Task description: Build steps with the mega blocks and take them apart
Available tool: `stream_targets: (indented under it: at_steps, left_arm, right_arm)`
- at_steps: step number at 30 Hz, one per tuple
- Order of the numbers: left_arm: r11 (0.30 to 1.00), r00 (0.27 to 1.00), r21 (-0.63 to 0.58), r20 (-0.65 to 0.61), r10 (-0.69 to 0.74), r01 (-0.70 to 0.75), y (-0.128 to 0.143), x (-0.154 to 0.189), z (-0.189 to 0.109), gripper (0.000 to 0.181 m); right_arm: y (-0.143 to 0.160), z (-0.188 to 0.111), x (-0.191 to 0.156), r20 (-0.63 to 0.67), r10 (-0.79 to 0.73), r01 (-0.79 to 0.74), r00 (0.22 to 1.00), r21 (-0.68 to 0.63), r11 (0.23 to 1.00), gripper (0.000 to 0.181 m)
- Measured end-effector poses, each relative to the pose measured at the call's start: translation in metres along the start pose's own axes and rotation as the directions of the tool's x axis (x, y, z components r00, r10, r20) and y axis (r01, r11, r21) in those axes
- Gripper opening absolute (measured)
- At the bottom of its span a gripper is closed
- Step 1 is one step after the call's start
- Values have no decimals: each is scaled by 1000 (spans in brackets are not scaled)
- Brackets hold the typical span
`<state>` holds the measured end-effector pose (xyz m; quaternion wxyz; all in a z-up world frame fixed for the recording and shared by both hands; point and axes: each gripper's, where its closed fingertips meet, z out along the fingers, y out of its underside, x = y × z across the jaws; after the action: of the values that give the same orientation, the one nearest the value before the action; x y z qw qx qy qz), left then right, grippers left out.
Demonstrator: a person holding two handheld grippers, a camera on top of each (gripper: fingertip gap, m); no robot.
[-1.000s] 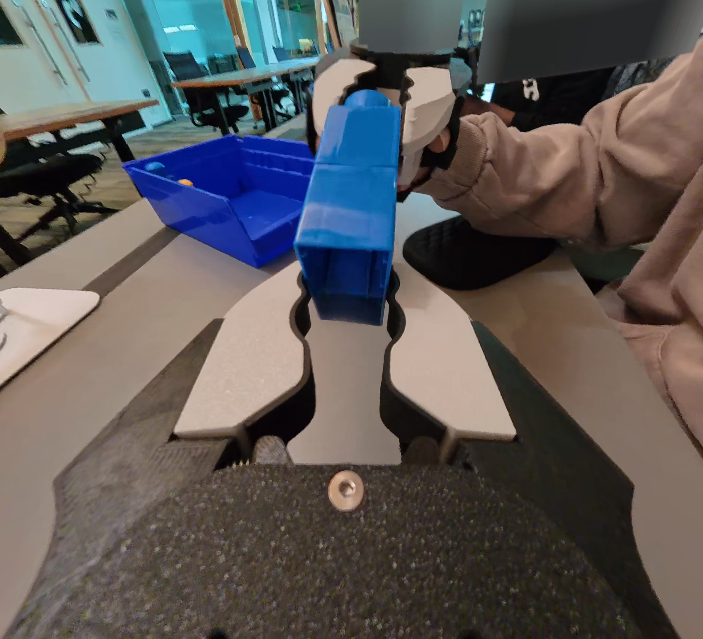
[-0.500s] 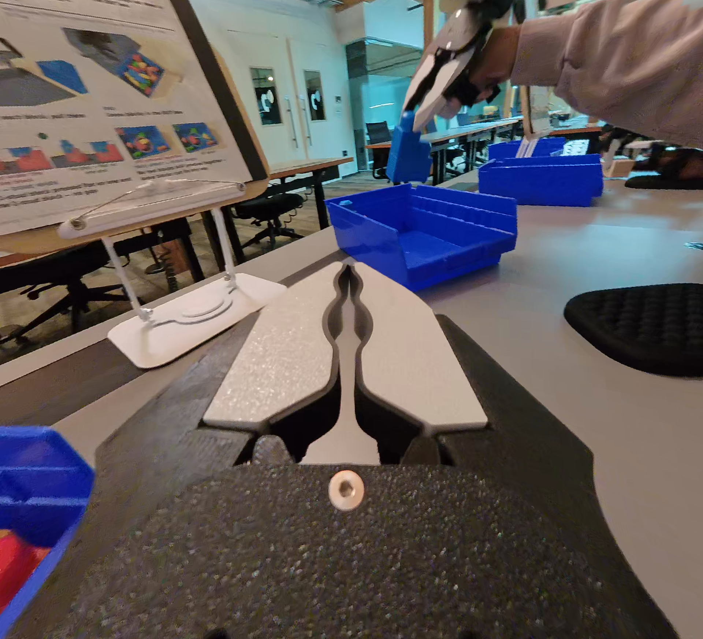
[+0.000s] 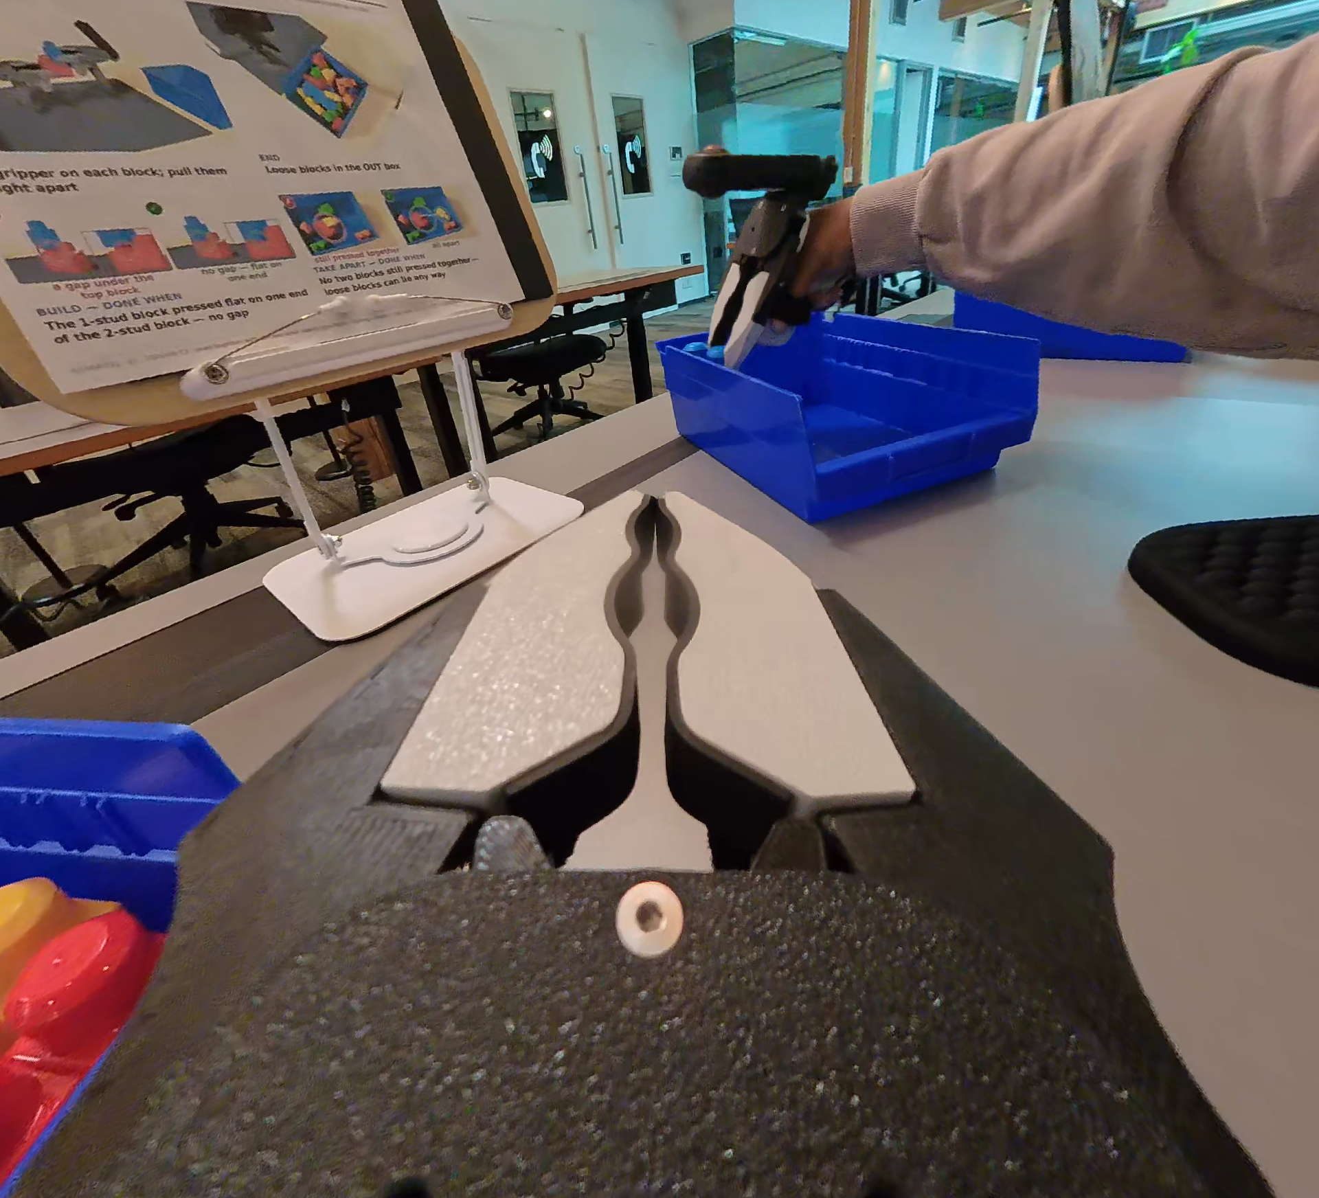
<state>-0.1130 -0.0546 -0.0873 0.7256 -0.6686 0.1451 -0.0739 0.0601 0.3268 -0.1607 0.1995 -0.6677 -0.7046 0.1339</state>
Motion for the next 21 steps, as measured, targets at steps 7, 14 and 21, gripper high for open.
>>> stream_targets:
  at_steps: [7,14,21]
  left_arm:
    - [1000,999,-18,-33,-12,11,5,3,2,0]
    - [999,999,-35,-47,-14,13,8,4,3,0]
    - [999,999,-32,-24,-23,22,5,0,1,0]
  right_arm:
    - [-6,4,8,0,-85,85,996,5,996,29]
    - [-14,-1,17,-55,-131,131,990,3,991,33]
    - [-44,-63,0,-149,-89,120,985,218,968,33]
